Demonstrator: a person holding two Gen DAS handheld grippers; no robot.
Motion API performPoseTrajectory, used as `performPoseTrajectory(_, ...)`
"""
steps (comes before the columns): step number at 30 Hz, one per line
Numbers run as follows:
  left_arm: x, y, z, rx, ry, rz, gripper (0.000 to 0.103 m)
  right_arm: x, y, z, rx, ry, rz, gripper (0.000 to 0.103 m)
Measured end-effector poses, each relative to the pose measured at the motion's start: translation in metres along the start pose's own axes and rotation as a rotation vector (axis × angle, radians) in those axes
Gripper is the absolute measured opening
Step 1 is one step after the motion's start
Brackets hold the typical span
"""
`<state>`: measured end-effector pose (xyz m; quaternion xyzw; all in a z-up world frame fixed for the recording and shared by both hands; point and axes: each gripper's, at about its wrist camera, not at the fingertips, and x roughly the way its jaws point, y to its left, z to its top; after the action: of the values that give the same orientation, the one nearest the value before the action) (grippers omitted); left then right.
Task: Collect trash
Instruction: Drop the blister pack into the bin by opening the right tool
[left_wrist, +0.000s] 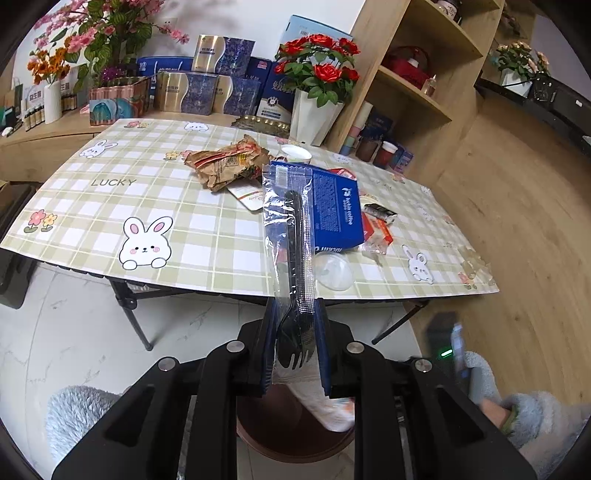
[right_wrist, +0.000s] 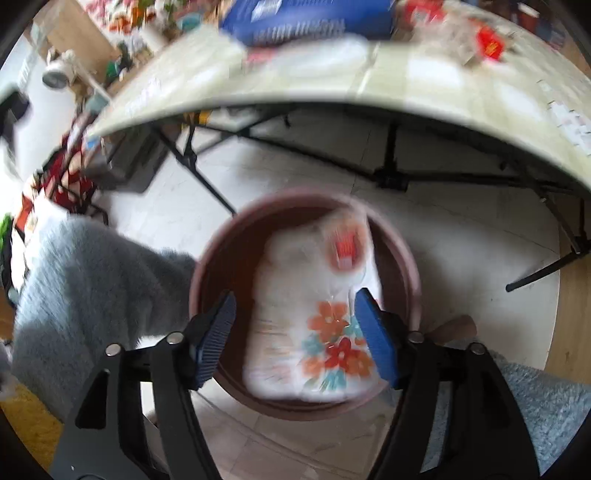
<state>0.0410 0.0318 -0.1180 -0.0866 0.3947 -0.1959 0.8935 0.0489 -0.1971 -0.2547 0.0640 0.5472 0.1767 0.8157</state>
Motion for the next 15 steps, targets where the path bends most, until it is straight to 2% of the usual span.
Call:
performPoseTrajectory(4, 0.005, -0.002, -0.004, 0.011, 0.011, -0.008, 0.019, -0.042, -0.003, 0.004, 0.029, -0.166, 0.005, 0.079)
performPoseTrajectory(7, 0.012, -0.005, -0.008, 0.037, 0.022, -0.001, 0.019, -0.070, 0.001, 0.005, -0.005, -0.286, -0.039, 0.090)
performPoseTrajectory(9, 0.016, -0.007, -0.011, 0.049, 0.022, -0.006, 0.019, -0.085, 0.005, 0.002, -0.041, -0.361, -0.075, 0.090)
performPoseTrajectory(15, 0.035, -0.016, -0.022, 0.128, 0.039, -0.013, 0.019, -0.094, 0.006, -0.010, -0.088, -0.452, -0.242, 0.096)
